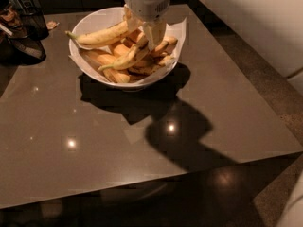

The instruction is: Pick banana from white bowl

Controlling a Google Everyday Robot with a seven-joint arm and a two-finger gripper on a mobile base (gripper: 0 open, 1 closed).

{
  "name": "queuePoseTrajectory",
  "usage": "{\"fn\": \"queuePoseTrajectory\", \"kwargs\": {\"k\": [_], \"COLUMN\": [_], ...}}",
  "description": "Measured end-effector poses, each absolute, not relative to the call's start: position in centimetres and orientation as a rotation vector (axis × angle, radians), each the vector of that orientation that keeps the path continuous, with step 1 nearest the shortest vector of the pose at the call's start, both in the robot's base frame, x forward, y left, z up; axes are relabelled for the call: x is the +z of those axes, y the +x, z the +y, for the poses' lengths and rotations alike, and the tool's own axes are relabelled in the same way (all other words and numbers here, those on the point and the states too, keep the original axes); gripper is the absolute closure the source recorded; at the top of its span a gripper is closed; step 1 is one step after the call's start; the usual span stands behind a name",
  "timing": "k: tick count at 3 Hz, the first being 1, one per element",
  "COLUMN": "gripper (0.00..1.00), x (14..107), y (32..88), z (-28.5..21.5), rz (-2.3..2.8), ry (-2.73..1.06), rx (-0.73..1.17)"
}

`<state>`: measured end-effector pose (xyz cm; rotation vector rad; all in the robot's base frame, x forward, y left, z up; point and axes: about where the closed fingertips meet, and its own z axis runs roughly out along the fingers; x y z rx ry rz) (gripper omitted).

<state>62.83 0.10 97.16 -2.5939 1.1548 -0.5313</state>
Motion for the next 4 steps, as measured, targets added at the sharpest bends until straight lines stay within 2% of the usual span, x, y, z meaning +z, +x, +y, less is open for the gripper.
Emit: {"fn": "queuePoseTrajectory", "kwargs": {"k": [3, 4], "gripper": [0.46, 0.38], "x": [94.4, 93.5], "y": [62.3, 62.0], "z": [1.0, 1.2], "rz": [1.151, 1.158], "ry": [-2.659, -2.671], "rx": [-0.469, -0.445]}}
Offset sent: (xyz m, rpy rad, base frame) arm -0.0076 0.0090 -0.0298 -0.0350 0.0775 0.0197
